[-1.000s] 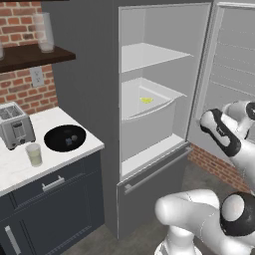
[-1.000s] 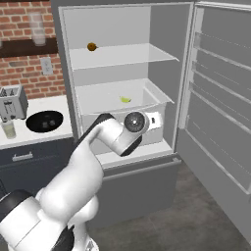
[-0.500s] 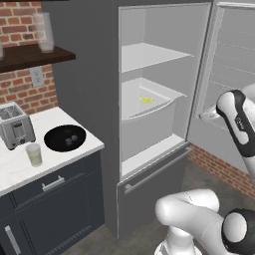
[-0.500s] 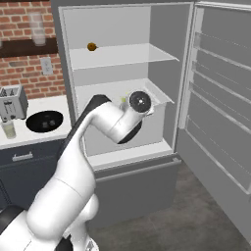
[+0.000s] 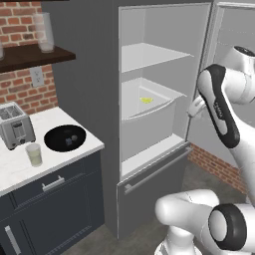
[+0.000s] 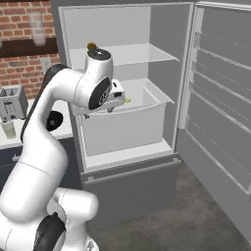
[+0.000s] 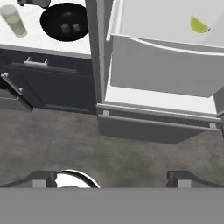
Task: Grab a lemon wedge from the fridge and one ice cube from the ice bowl, and put them in the glass of lemonade.
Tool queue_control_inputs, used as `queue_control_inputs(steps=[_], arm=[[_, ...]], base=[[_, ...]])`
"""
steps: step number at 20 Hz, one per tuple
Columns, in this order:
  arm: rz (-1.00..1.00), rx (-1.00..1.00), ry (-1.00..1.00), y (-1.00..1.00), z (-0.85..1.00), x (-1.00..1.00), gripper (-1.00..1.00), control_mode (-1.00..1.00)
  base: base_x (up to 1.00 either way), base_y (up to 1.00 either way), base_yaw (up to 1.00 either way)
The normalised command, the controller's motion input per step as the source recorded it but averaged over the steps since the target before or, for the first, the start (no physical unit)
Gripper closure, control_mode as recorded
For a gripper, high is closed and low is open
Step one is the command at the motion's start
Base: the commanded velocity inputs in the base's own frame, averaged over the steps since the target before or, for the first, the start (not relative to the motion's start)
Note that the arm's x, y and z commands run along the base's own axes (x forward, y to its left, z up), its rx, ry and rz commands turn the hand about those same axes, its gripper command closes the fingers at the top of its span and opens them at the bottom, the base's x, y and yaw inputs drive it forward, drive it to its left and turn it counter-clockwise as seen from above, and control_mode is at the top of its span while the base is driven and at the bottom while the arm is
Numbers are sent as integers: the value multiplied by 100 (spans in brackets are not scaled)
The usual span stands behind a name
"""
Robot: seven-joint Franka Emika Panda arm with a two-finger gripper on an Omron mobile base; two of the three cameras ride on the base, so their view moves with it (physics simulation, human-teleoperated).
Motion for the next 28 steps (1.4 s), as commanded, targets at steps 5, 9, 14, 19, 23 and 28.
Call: queue_control_inputs(steps=[5,9,14,19,23,28], arm=[[0,1,-1,55,-37,-70,-100,-100],[0,1,-2,54,-5,-68,-100,-100],[0,1,0,24,25,-22,-100,-100],[-12,13,0,0,29,-27,-100,-100],[-22,11,0,-3,11,-34,-100,-100],[-2,0,0,0,0,-11,-100,-100]], base=[[0,0,0],[0,0,0],[0,0,0],[0,0,0],[0,0,0],[0,0,0]])
